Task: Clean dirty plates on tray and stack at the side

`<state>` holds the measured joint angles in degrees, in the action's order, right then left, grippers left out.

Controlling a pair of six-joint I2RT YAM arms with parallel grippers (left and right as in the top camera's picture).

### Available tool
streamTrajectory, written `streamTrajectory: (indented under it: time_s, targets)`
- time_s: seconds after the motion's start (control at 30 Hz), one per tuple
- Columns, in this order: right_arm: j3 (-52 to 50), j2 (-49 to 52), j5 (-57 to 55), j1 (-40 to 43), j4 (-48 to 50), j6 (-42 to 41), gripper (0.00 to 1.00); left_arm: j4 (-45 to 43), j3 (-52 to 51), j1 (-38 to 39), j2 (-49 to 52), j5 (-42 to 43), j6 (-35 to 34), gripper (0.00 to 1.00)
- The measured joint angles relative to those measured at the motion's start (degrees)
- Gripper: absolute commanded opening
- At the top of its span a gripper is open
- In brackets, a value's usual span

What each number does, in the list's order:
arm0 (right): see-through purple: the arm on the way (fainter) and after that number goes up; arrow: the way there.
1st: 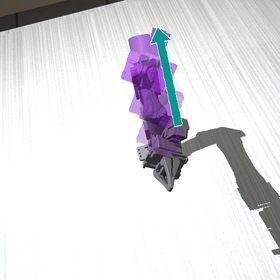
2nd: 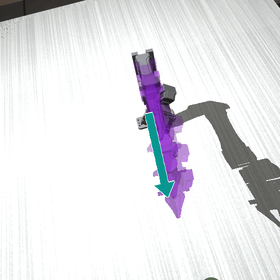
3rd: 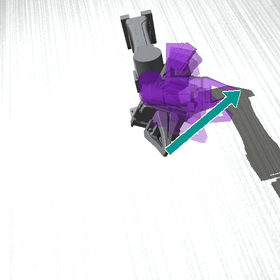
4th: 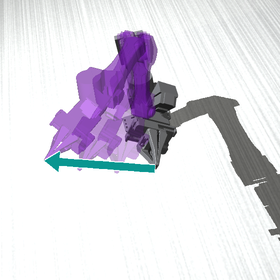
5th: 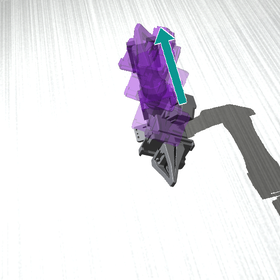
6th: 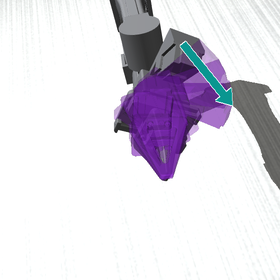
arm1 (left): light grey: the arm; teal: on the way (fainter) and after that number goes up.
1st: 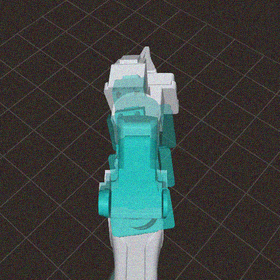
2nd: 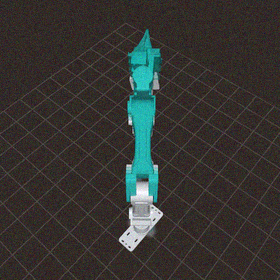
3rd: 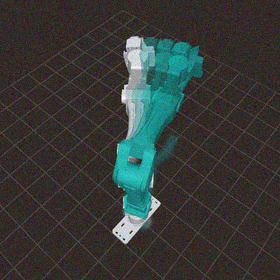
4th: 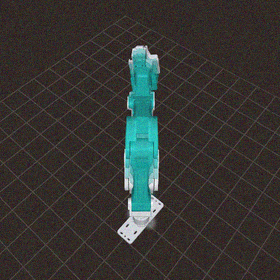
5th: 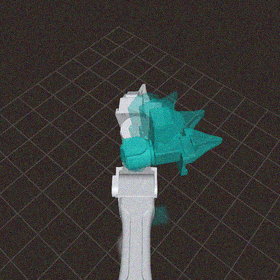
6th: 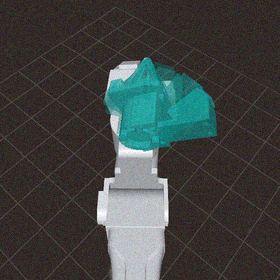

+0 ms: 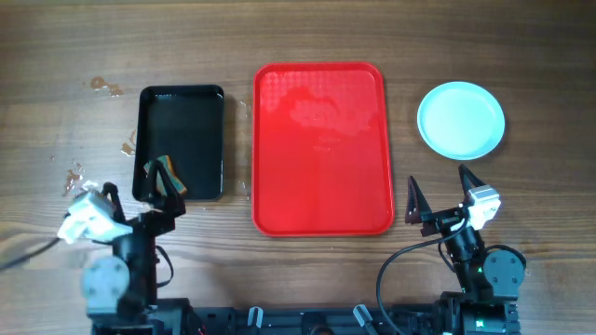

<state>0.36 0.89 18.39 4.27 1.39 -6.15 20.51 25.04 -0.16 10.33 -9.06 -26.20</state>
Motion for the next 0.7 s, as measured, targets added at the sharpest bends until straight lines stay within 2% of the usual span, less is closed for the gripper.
streamTrajectory:
  time_s: [0.13,0.3,0.4,0.7]
  targets:
    - [0.0,0.0,0.0,0.0,0.0,0.0,1.00,-6.6,-9.7,-1.0,-7.7,2.4,0.0,1.00]
    - [0.0,0.0,0.0,0.0,0.0,0.0,1.00,-17.9,-21.1,-0.9,-9.6,3.2,0.0,1.00]
    - [0.0,0.0,0.0,0.0,0.0,0.0,1.00,-16.6,-24.4,0.4,-9.5,3.4,0.0,1.00]
    - [0.0,0.0,0.0,0.0,0.0,0.0,1.00,-16.9,-24.5,2.1,-9.6,3.6,0.0,1.00]
